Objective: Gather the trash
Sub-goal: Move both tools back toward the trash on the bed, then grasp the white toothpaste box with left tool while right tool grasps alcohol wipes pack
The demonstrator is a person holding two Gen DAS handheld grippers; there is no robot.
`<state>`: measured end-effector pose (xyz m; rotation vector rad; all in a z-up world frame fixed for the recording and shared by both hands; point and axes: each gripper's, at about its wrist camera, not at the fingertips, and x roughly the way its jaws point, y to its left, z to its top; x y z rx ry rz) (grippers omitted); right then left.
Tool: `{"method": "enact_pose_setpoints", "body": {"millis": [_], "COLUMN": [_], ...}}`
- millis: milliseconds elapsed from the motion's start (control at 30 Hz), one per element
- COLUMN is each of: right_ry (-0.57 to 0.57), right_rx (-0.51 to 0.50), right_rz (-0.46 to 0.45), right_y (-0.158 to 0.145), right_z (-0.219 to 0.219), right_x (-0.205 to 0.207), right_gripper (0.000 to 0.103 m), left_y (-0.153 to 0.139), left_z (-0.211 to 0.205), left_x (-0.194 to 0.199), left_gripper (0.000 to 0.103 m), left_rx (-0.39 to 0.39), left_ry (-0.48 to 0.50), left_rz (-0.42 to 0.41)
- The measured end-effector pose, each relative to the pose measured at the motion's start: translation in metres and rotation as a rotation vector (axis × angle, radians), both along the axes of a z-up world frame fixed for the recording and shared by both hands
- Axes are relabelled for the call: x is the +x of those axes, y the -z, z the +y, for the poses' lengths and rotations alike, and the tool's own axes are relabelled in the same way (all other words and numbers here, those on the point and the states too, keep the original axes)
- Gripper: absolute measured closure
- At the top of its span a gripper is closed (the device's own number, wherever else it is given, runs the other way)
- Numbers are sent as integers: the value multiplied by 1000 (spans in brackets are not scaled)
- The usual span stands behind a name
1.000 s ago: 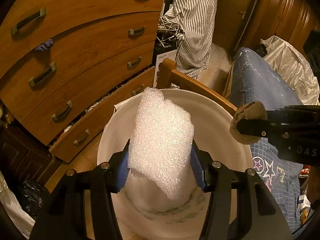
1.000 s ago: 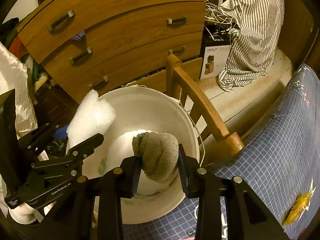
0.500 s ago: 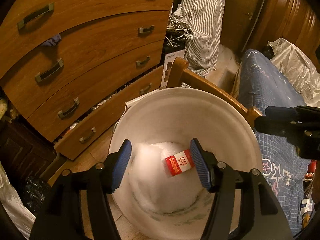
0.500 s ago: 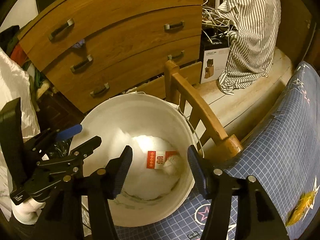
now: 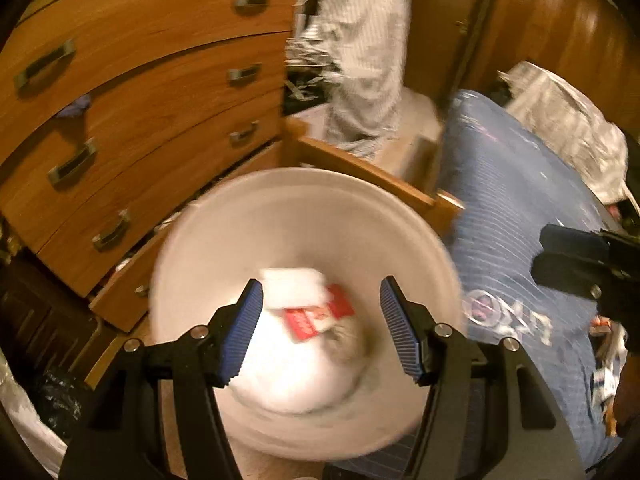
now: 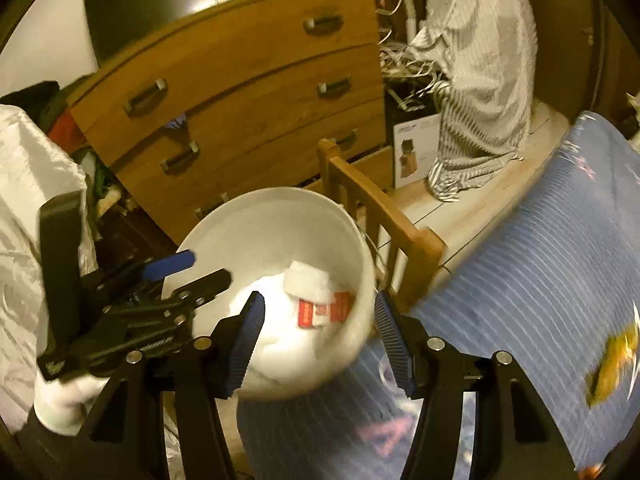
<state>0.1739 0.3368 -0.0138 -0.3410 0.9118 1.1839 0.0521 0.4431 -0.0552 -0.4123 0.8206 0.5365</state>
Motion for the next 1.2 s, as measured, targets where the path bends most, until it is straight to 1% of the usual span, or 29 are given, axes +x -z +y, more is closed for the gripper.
{"method": "enact_pose_setpoints", "body": {"millis": [67,267,300,333,367,433,467,500,533,600,667,700,733,800,833,867,900,1000,1067,1100,1133,1167,1200], "right_ry": [36,194,230,251,280,337,362,388,395,401,387,375,342,273,216,158,125,58,64,77,102,122,162], "right_rx": [38,107,119,123,127,112,101,82,64,-3,-49,-82,-115,-169,-201,-234,-260,-316,-326,-317,-292,-269,-216], "right_rz": [-6,-47,-43,-41,-43,-72,-84,-96,-106,-143,-158,-182,-195,-217,-227,-226,-236,-251,-247,-233,-222,-214,-189], "right_y": [3,25,31,36,40,50,54,57,60,63,68,72,76,85,91,99,103,120,127,131,132,132,129], "right_z": [-50,-209,-245,-267,-295,-360,-385,-414,-431,-466,-484,-490,-491,-480,-471,-461,-445,-421,-411,-409,-410,-412,-421], "right_x": [-2,-4,-6,-7,-9,-14,-15,-15,-14,-7,4,10,15,23,27,30,32,40,48,51,53,54,57], "right_gripper": [44,43,42,41,40,36,36,34,33,31,30,29,29,29,29,29,28,28,29,33,45,48,57], "left_y": [1,13,17,20,23,27,28,30,31,34,40,42,46,54,58,61,64,66,65,66,66,66,67], "left_z": [-20,-119,-141,-160,-186,-226,-253,-269,-288,-313,-325,-328,-329,-333,-335,-337,-335,-326,-315,-312,-310,-310,-311], "left_x": [7,50,59,67,77,88,95,99,104,114,125,128,131,135,136,136,140,141,140,141,141,142,143], "left_gripper": [44,45,44,44,42,38,37,36,35,34,33,33,33,33,33,33,33,33,31,31,30,30,30], "left_rx": [2,2,0,-1,1,11,17,17,16,-4,-41,-57,-72,-81,-84,-86,-89,-103,-118,-120,-122,-128,-132], "left_ry": [47,281,334,384,457,573,659,707,762,807,804,802,796,788,783,775,766,736,717,706,702,700,700], "left_rz": [-6,-6,-2,0,4,6,3,3,4,6,14,17,24,47,61,72,83,94,95,96,97,97,95]}}
